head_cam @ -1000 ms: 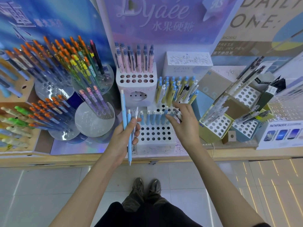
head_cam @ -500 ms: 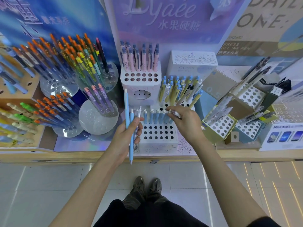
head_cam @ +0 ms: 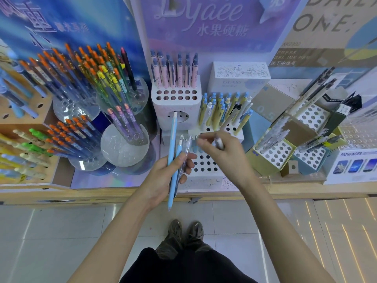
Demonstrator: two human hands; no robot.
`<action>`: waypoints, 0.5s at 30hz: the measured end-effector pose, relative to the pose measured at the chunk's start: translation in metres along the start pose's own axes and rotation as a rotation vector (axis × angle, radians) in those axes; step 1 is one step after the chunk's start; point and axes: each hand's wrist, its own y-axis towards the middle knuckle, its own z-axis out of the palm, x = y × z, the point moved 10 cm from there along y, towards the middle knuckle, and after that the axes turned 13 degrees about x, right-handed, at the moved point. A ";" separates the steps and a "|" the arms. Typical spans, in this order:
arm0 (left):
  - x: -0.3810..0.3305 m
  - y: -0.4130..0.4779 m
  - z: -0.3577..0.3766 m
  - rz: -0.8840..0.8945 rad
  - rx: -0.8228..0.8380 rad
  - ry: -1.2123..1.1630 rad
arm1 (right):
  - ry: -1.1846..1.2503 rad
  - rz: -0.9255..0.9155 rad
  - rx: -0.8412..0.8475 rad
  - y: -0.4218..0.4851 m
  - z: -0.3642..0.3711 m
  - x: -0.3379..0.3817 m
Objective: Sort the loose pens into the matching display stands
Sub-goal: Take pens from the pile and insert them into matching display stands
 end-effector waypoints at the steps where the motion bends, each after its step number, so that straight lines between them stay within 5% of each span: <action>1: 0.000 0.000 0.003 -0.004 0.014 -0.002 | 0.066 0.024 0.048 0.000 0.010 -0.001; 9: 0.013 -0.001 0.021 -0.059 0.104 -0.009 | 0.345 0.084 0.070 -0.018 0.015 -0.015; 15: 0.022 0.012 0.033 -0.101 0.115 0.250 | 0.228 0.021 -0.321 -0.061 -0.049 -0.031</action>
